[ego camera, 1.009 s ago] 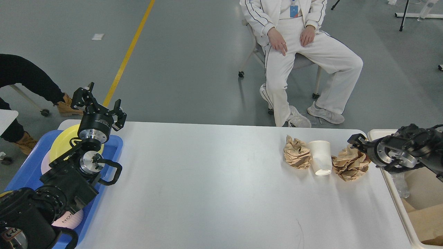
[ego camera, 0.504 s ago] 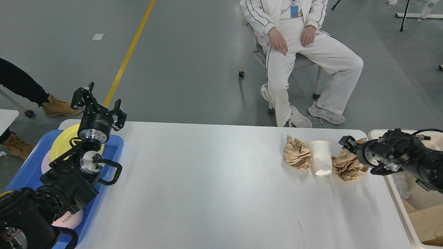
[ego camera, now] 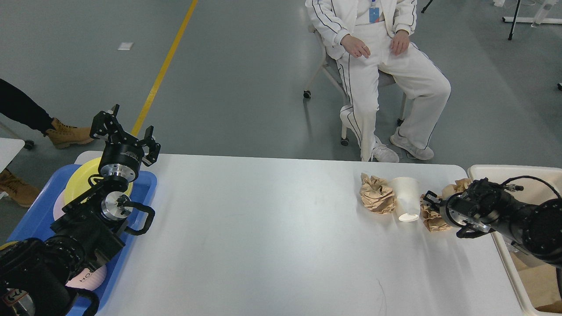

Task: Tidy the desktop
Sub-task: 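Lift the crumpled paper and drop it into the white bin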

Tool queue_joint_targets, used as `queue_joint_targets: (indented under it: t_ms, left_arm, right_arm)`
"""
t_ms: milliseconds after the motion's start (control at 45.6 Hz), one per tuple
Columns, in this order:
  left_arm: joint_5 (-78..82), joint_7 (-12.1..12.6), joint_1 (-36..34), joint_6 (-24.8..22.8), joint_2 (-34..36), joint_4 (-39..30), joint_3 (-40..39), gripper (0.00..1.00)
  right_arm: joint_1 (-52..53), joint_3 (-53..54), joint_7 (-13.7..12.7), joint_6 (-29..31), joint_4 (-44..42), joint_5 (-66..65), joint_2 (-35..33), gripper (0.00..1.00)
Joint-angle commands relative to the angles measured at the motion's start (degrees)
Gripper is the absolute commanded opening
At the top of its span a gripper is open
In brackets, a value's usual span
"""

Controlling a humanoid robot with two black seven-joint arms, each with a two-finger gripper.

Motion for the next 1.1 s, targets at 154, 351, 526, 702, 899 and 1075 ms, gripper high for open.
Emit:
queue_joint_targets:
  t_ms: [154,351,526,702,899,1075]
  left_arm:
    - [-0.1,0.0,0.0,0.0,0.0,0.0,0.0,0.96]
    - [0.0,0.0,0.0,0.0,0.0,0.0,0.0,0.96]
    - [0.0,0.0,0.0,0.0,0.0,0.0,0.0,0.96]
    - [0.0,0.0,0.0,0.0,0.0,0.0,0.0,0.96]
    - [0.0,0.0,0.0,0.0,0.0,0.0,0.0,0.96]
    - [0.0,0.0,0.0,0.0,0.0,0.0,0.0,0.96]
  right_arm:
    - [5.9,-0.2,0.0,0.2,4.9,0.0,-4.8,0.0]
    - [18.4,0.0,0.1,0.7,17.5,-0.1,-14.5,0.0]
    - [30.9,-0.3,0.1,2.5,29.0,-0.2,-22.5,0.0]
    - [39.7,-0.1,0.2,7.7,31.8,-0.2,-27.0,0.0]
    - [39.8,-0.4,0.1,4.6,26.4,-0.1,-28.3,0.0]
    - [25.6,-0.2,0.2,-2.4,18.8,0.6,-28.3,0.0]
